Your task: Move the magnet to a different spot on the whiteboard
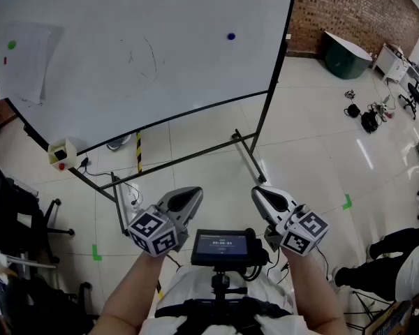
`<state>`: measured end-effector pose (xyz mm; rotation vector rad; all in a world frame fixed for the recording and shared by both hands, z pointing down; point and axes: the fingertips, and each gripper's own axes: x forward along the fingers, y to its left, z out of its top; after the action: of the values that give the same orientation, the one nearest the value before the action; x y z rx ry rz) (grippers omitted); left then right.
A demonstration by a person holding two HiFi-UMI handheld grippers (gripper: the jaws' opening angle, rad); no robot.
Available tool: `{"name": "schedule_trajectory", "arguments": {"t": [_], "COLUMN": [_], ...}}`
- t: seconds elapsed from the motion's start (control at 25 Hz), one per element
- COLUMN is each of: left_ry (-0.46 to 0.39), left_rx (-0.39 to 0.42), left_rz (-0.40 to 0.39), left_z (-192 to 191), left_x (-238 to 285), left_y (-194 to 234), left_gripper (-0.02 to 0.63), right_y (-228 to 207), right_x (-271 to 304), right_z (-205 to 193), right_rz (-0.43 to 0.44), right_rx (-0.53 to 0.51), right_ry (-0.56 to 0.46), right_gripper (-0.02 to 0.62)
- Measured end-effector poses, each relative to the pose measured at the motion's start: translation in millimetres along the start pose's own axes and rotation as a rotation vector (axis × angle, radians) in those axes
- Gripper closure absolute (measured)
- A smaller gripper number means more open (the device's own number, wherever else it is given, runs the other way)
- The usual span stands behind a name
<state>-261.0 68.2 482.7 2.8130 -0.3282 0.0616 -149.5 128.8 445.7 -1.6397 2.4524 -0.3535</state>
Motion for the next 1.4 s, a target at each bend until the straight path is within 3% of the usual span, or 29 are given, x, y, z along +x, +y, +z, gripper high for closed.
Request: {"name": "schedule_trajectory", "arguments": {"t": [0.68,1.4], "left_ry": [0.004,0.069], "left_rx": [-0.008,0.019], "left_rz": [0.012,0.126], "left_z": [4,17], "left_x": [15,112], "left_y": [13,50], "left_gripper": [0.572,0.572], "right_y": [-19,-142], "right_x": [8,36], "right_z": [5,30], "right_rz": [-0.005,0.077], "right_rx": [0.005,0.070], "right_ry": [0.011,-0.006], "right_gripper": [0.563,0.563]}}
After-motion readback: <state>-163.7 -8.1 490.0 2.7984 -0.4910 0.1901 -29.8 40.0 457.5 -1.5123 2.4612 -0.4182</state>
